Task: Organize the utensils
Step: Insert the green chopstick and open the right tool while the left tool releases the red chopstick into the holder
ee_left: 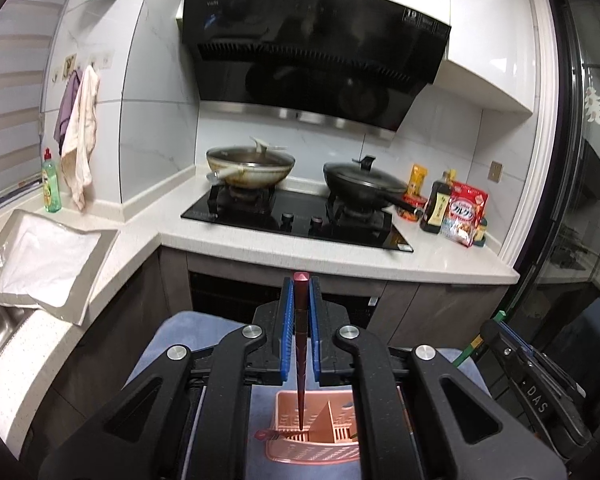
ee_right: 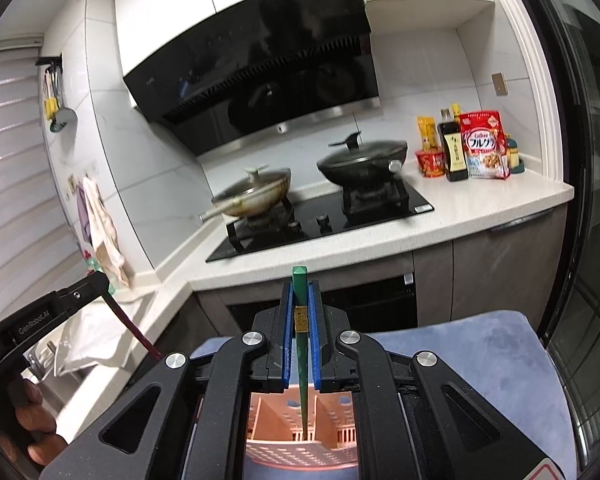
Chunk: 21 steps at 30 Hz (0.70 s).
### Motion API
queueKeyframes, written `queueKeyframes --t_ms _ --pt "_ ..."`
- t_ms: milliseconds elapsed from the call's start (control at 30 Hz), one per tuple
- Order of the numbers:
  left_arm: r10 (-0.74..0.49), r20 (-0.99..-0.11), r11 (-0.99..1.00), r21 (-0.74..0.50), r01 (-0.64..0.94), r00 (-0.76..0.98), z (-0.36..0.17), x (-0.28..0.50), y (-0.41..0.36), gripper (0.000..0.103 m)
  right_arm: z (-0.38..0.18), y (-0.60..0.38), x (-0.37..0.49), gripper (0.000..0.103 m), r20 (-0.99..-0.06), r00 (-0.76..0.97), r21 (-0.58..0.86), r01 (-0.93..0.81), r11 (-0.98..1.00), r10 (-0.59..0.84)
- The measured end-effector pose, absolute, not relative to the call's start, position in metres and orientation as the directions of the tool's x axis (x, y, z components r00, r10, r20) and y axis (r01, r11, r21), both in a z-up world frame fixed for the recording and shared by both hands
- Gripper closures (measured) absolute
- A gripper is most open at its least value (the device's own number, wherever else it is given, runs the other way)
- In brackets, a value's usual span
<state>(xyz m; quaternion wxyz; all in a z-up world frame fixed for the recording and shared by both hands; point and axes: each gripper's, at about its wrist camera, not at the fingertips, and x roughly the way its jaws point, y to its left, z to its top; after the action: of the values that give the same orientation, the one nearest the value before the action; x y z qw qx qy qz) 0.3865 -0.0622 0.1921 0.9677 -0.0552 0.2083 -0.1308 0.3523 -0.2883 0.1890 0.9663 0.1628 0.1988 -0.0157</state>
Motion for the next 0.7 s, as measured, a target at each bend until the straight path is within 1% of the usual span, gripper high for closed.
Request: queueKeyframes --t_ms 133,200,233,267,300,333,367,500,567,700 --pt "-0.273 -0.41 0.961 -0.152 0.23 0.87 0.184 0.388 -0.065 0.096 0.18 -0.286 0.356 0.096 -0.413 0.91 0.301 0.097 0.949 0.038" --pt "-0.275 -0.413 0.961 -0.151 0.233 0.868 0.182 0.388 -0.065 0.091 0.18 -0.285 0.354 0.089 -0.409 0.912 0.294 0.099 0.951 0.031" --pt "-0.269 -0.415 0.963 -0.148 0.227 0.869 0.182 0.388 -0.065 0.08 0.181 -0.285 0.352 0.088 -0.407 0.913 0.29 0.101 0.952 0.027" --pt "-0.262 -0.416 0.964 -0.147 0.22 0.871 0.182 0.387 -0.064 0.064 0.182 -0.285 0.352 0.083 -0.405 0.914 0.29 0.101 0.952 0.026" --pt "-0.257 -0.411 0.966 -0.149 0.213 0.875 0.183 0.386 -0.063 0.058 0.183 -0.286 0.35 0.076 -0.4 0.916 0.291 0.101 0.951 0.025" --pt "-0.248 -0.405 0.968 -0.148 0.205 0.88 0.183 0.385 -0.062 0.05 0.186 -0.287 0.348 0.074 -0.393 0.919 0.293 0.102 0.951 0.022" --pt "-0.241 -0.399 0.969 -0.146 0.199 0.885 0.185 0.383 -0.061 0.048 0.187 -0.288 0.346 0.071 -0.387 0.922 0.295 0.102 0.95 0.022" --pt "-0.238 -0.402 0.97 -0.141 0.197 0.884 0.188 0.377 -0.059 0.047 0.197 -0.288 0.337 0.068 -0.372 0.928 0.288 0.093 0.953 0.022" --pt "-0.236 -0.405 0.971 -0.137 0.196 0.883 0.189 0.373 -0.059 0.041 0.201 -0.287 0.332 0.066 -0.368 0.929 0.287 0.089 0.954 0.025" --pt "-0.223 -0.397 0.975 -0.115 0.192 0.89 0.192 0.361 -0.06 0.04 0.206 -0.284 0.32 0.065 -0.363 0.931 0.271 0.081 0.959 0.024"
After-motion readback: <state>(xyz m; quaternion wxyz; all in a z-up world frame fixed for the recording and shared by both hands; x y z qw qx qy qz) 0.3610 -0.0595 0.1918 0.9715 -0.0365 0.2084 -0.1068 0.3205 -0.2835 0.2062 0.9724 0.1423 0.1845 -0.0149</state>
